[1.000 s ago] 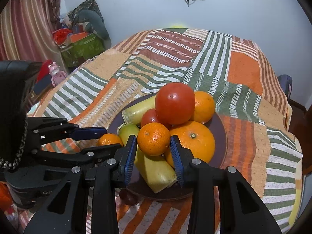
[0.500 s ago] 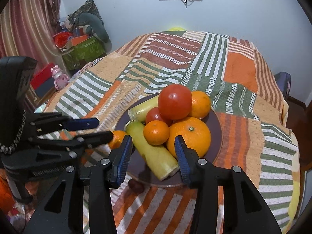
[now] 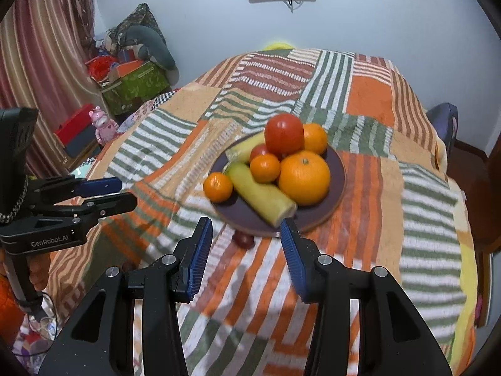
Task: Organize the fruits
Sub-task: 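Open both tools and pull back toward the dark dates, then pinch a dark red date with the left tool while the right tool pinches another date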
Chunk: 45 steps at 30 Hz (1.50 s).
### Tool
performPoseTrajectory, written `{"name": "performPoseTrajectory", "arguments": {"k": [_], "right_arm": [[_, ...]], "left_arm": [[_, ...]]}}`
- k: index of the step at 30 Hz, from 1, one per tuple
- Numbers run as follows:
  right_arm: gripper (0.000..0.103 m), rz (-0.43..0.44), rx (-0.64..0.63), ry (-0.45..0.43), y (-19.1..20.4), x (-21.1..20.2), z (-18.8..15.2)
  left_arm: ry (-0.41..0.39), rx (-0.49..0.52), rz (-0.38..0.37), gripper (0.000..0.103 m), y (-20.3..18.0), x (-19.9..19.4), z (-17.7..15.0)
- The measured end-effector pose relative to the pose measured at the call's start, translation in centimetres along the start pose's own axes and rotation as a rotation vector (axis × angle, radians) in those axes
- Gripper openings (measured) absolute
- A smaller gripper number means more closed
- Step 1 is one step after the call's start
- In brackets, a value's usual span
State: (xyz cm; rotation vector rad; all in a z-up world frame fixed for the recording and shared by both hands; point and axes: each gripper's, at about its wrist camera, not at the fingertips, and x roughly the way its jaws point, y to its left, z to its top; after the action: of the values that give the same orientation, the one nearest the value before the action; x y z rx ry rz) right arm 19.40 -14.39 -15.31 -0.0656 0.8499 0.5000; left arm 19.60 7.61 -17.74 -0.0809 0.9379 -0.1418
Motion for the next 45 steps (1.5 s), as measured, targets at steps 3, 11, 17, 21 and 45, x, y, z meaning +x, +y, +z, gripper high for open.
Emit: {"name": "performPoseTrajectory", "arguments": {"k": [3,11,17,21,45], "right_arm": [[0.042,-0.002,0.012,0.018,0.1,-0.5,-0.9],[0.047,-0.01,0.028,0.028,0.9,-1.6,-3.2],[0.047,0.0,0.035,0.056,1.2,-1.3,-4.5],[0.047,0.003,0.042,0.061,1.1,-1.1,-5.0],[0.038,0.021,0.027,0.158,0.8,7.2,-1.7]], "left_arm": [[0.026,0.005,0.0,0.045,-0.3,-0.1,-1.9],[0.097,0.028,-0.005,0.045,-1.3,0.9,-5.9],[0.111,0.009,-0.01,0.045,-1.2,2.0,-6.9],[0.102,0.005,0.003,0.039,-1.3,2.4,-7.3],[-0.034,-0.039,0.015,0.021,1.9,1.0,-2.8]]}}
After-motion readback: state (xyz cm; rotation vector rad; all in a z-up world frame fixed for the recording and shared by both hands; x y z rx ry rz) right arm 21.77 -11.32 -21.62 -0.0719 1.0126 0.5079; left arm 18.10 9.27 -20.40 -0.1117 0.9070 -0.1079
